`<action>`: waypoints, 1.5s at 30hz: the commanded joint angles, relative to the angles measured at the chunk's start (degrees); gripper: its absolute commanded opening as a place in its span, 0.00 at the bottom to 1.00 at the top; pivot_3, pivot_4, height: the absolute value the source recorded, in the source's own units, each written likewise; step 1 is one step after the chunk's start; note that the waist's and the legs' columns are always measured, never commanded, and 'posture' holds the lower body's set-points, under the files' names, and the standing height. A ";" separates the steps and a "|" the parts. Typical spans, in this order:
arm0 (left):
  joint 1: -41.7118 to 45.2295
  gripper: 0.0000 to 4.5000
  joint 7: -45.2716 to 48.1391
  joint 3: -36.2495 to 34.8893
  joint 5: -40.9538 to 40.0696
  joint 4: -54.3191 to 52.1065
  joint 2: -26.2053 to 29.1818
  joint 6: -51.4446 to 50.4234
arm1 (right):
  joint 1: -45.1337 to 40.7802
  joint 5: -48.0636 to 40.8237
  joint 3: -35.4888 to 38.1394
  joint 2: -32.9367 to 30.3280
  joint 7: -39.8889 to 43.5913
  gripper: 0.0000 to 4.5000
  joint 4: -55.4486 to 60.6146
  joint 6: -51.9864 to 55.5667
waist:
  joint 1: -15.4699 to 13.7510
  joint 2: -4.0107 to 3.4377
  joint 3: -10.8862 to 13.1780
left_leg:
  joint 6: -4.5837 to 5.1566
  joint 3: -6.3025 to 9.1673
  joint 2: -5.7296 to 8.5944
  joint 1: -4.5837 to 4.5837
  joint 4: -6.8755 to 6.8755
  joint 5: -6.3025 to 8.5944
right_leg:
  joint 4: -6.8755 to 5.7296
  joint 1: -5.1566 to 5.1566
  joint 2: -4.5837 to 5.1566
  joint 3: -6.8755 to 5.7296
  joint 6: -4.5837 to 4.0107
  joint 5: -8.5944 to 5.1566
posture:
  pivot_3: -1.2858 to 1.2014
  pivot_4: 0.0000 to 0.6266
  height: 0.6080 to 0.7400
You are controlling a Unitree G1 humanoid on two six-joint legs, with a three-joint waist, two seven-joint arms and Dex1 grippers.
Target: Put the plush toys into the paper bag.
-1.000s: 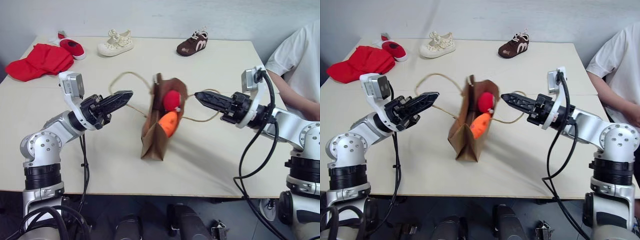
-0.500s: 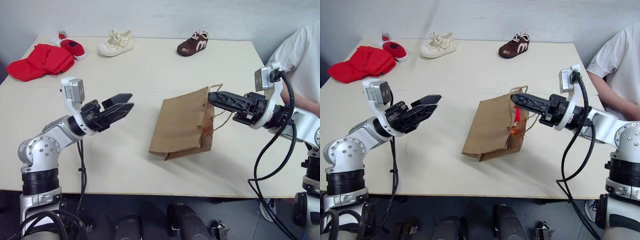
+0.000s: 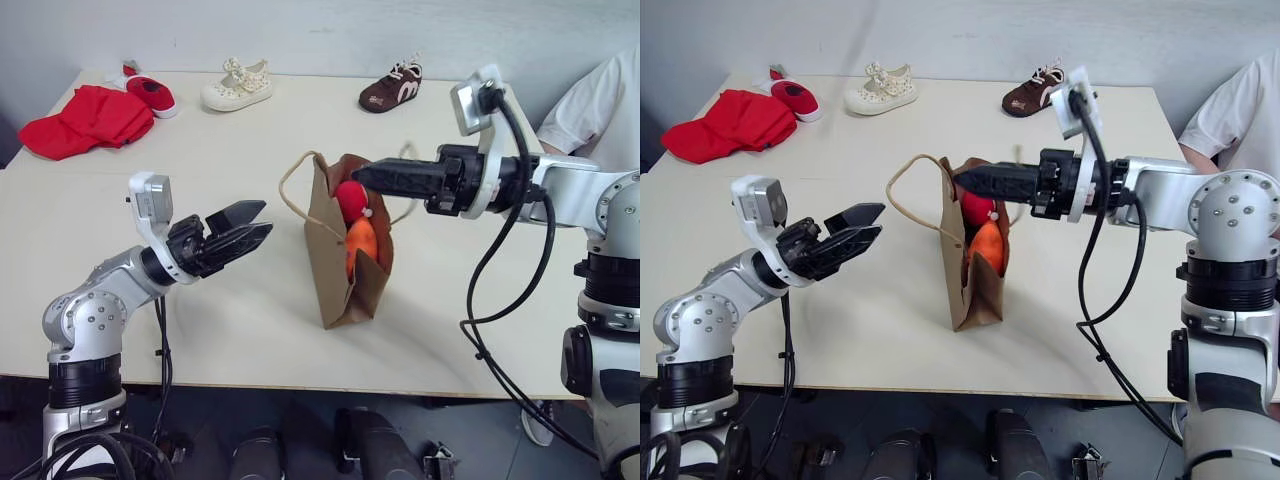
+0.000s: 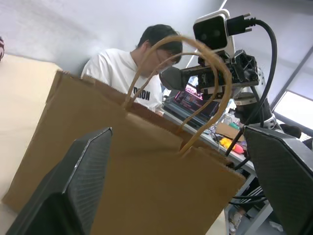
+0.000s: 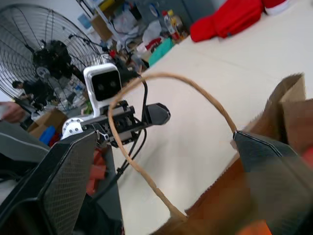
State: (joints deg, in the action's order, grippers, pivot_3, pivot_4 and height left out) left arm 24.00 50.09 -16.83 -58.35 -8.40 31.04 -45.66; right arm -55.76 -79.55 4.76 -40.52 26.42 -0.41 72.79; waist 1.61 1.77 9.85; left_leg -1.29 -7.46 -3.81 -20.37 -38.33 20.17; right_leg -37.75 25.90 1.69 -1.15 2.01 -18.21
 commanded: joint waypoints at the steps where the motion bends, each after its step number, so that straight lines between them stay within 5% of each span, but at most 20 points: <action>1: -1.21 0.99 -0.48 -0.51 -0.50 -3.39 -0.28 1.21 | 1.08 3.76 1.35 -4.17 7.91 1.00 0.63 -0.06 | -0.05 0.00 0.00 | 0.00 0.00 0.00 0.00 0.00 0.00 | 0.01 0.00 0.01 -0.01 0.00 0.00 | 0.52 0.24 1.00; 11: -1.37 0.99 -0.50 -0.33 -0.61 -3.37 -0.01 1.16 | 5.01 14.75 -2.05 -12.93 27.23 1.00 5.20 -2.38 | 0.11 0.00 0.00 | -0.01 0.01 -0.01 0.05 0.03 0.00 | 0.01 -0.02 -0.05 0.00 0.00 0.00 | 0.52 0.24 1.00; 15: -1.67 0.99 -0.35 -0.30 -0.66 -3.73 0.25 0.97 | 10.52 24.62 -4.10 -17.59 33.76 1.00 7.10 -10.90 | -0.10 0.00 0.00 | 0.00 0.02 0.01 0.05 0.02 0.00 | 0.03 -0.05 -0.02 -0.01 0.00 0.00 | 0.52 0.24 1.00; 21: -5.43 0.99 0.09 -0.54 0.62 -8.10 3.83 0.67 | 21.98 28.50 3.58 -18.88 41.13 1.00 3.51 -20.95 | -0.03 0.00 0.00 | 0.01 0.11 0.03 0.07 -0.03 0.00 | 0.08 -0.18 -0.01 -0.08 0.03 0.01 | 0.52 0.24 1.00; 25: -10.71 1.00 0.77 2.41 7.31 -15.49 8.06 4.51 | 30.76 32.10 4.39 -20.13 43.07 0.79 4.76 -23.63 | -0.01 -0.01 0.00 | -0.01 0.09 0.00 0.18 0.04 0.00 | 0.09 -0.21 -0.04 -0.05 0.00 0.00 | 0.52 0.24 1.00; 31: -16.13 1.00 -1.93 6.72 12.99 -22.53 7.73 8.33 | 35.16 43.58 0.92 -5.54 30.51 0.31 10.02 -39.05 | 0.27 -0.05 0.02 | -0.06 0.05 0.03 0.33 0.02 -0.03 | -0.01 -0.36 -0.08 0.07 -0.01 0.00 | 0.52 0.24 1.00; 35: -16.47 1.00 -3.56 9.06 15.56 -23.27 6.78 9.84 | 37.36 50.88 -3.06 -1.43 29.16 0.02 9.55 -47.09 | -0.28 -0.07 0.02 | -0.10 0.15 0.04 0.31 0.06 -0.05 | 0.02 -0.36 -0.13 0.05 -0.02 -0.01 | 0.52 0.24 1.00; 45: -14.91 1.00 -8.35 14.27 17.70 -24.72 0.72 11.39 | 38.23 53.40 -9.65 3.12 29.01 0.01 13.87 -45.81 | -0.04 -0.07 0.02 | -0.04 0.16 0.05 0.27 -0.02 -0.03 | 0.01 -0.36 -0.10 0.03 0.00 0.00 | 0.52 0.24 1.00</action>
State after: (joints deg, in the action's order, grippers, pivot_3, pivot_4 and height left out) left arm 8.34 42.80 -3.04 -40.40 -30.98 32.30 -35.17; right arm -17.83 -24.49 -4.12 -38.39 55.48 9.73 26.01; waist 1.56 1.70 9.87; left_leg -1.32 -7.31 -3.76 -20.09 -38.35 20.14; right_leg -37.75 25.54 1.58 -1.12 2.01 -18.21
